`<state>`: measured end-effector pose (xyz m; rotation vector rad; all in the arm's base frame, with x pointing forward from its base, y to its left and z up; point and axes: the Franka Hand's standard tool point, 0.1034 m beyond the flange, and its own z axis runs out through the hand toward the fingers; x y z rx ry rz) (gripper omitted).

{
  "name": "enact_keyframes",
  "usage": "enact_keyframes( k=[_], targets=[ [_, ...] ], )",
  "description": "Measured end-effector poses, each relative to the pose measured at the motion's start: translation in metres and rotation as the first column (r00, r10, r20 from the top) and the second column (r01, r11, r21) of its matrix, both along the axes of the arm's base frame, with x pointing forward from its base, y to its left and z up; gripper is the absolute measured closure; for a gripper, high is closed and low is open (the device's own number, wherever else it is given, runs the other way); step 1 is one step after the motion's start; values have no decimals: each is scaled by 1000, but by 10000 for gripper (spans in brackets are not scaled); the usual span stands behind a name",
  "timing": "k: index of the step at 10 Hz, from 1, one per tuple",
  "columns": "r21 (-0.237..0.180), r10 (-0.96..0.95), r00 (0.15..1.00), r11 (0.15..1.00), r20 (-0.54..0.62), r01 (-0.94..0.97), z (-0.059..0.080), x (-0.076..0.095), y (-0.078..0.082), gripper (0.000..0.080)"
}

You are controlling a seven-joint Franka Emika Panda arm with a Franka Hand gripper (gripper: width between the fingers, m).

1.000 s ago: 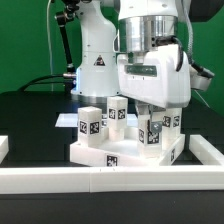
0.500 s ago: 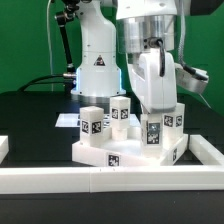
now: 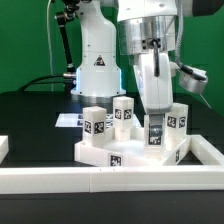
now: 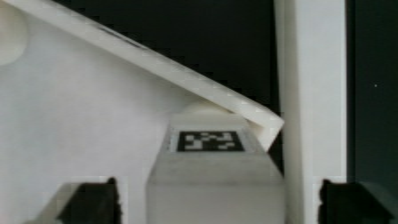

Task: Assemble square table

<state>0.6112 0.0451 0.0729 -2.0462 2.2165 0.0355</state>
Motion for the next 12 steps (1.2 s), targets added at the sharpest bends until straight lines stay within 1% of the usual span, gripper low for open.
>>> enact_keyframes(
  k=[1, 2, 3, 5, 8, 10, 12],
  targets=[
    [-4, 54, 999, 999, 6, -54, 1, 1, -2, 172],
    [-10, 146, 989, 989, 9, -146, 1, 1, -3, 172],
    [-16, 209, 978, 978, 15, -208, 1, 0, -3, 155],
    [-28, 333, 942, 943, 25, -333, 1, 0, -3, 151],
    [-52, 539, 842, 842, 40, -537, 1, 0, -2, 150],
    [-79, 704, 709, 709, 33, -701, 2, 1, -1, 150],
    [-118, 846, 532, 531, 25, -839, 1, 1, 2, 150]
  ],
)
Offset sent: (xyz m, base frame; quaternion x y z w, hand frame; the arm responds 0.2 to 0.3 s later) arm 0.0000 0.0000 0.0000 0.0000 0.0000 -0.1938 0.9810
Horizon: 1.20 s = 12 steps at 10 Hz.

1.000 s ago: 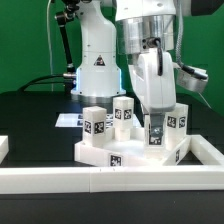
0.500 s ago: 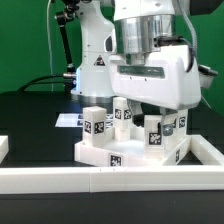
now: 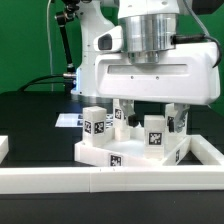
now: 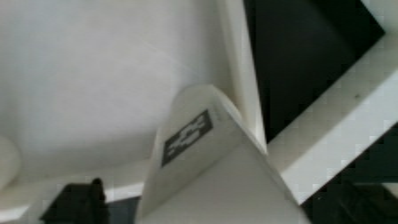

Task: Assemble square table

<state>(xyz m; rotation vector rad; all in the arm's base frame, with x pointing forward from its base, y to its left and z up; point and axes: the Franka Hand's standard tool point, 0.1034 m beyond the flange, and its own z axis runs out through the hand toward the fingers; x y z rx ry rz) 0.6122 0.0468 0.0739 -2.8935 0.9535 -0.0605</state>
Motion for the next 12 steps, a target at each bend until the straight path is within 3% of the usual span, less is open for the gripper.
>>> enact_keyframes(
  k=[5, 9, 10, 11, 12],
  targets=[
    [-42, 307, 952, 951, 13, -306, 0, 0, 1, 150],
    [-91, 558, 830, 826, -4, -556, -1, -1, -3, 150],
    [-92, 567, 824, 820, -4, -565, -1, -1, -4, 239],
    [-92, 562, 827, 824, -4, -560, -1, -1, -4, 239],
    [-91, 551, 834, 831, -4, -549, -1, -1, -3, 435]
  ],
)
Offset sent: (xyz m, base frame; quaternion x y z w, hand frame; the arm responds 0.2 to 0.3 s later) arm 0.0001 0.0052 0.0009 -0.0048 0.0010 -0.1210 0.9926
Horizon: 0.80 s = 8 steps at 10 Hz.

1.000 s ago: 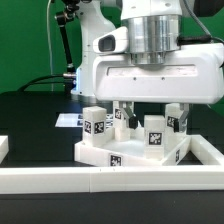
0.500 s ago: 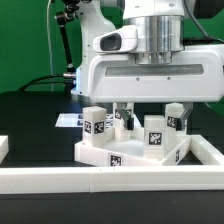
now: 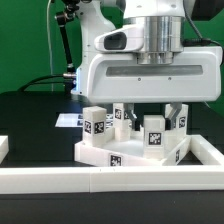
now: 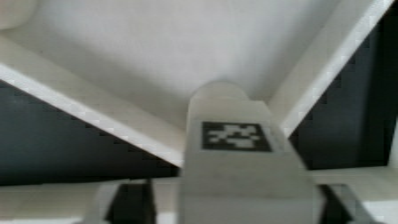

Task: Assemble square table

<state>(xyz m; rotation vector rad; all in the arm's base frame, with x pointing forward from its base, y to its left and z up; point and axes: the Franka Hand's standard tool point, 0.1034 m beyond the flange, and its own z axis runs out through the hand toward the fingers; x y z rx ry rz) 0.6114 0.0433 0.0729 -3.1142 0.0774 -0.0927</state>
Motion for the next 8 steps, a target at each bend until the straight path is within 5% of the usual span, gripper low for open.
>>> enact_keyframes(
  k=[1, 5, 8],
  targets=[
    [1, -21, 1000, 1000, -1, 21, 0, 0, 0, 511],
    [12, -196, 981, 980, -6, 196, 0, 0, 0, 511],
    [47, -478, 879, 878, -1, 477, -1, 0, -3, 511]
  ],
)
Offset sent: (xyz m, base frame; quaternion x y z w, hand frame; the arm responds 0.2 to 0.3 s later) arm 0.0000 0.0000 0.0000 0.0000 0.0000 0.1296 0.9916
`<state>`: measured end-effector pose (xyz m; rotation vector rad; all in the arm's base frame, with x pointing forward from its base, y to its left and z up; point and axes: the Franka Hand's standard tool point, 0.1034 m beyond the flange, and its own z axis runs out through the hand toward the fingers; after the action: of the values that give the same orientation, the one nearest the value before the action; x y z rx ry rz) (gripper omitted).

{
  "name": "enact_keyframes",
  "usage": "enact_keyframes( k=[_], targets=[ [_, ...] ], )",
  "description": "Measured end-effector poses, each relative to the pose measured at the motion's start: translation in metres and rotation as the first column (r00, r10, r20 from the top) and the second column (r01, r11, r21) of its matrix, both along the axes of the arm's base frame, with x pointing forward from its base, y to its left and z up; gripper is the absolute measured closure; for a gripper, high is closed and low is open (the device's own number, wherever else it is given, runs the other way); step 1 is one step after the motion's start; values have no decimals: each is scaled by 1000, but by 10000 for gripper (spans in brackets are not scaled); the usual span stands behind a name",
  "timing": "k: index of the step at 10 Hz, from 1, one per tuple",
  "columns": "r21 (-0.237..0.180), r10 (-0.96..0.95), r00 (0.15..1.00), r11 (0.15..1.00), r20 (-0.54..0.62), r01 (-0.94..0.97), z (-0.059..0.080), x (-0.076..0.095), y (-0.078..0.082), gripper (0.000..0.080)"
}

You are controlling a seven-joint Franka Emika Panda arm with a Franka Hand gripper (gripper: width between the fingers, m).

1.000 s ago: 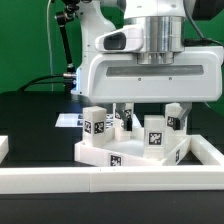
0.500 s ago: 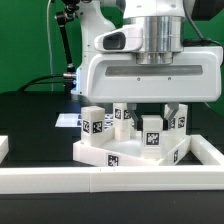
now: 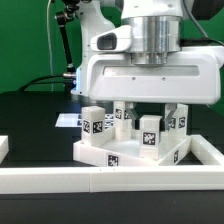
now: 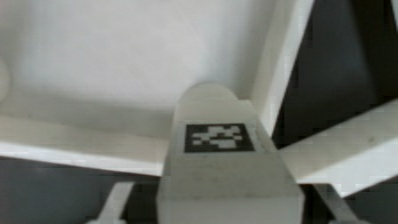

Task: Assemble square table

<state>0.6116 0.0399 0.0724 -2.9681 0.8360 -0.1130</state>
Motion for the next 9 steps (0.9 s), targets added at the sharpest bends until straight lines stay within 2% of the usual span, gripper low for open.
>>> enact_keyframes(
  k=[3, 4, 6, 9],
  targets=[
    [25, -282, 959, 959, 13, 282, -1, 1, 0, 509],
    [30, -388, 922, 921, 10, 388, -1, 1, 0, 509],
    [28, -560, 829, 828, 10, 559, 0, 1, -9, 507],
    [14, -769, 638, 639, 34, 769, 1, -1, -26, 505]
  ],
)
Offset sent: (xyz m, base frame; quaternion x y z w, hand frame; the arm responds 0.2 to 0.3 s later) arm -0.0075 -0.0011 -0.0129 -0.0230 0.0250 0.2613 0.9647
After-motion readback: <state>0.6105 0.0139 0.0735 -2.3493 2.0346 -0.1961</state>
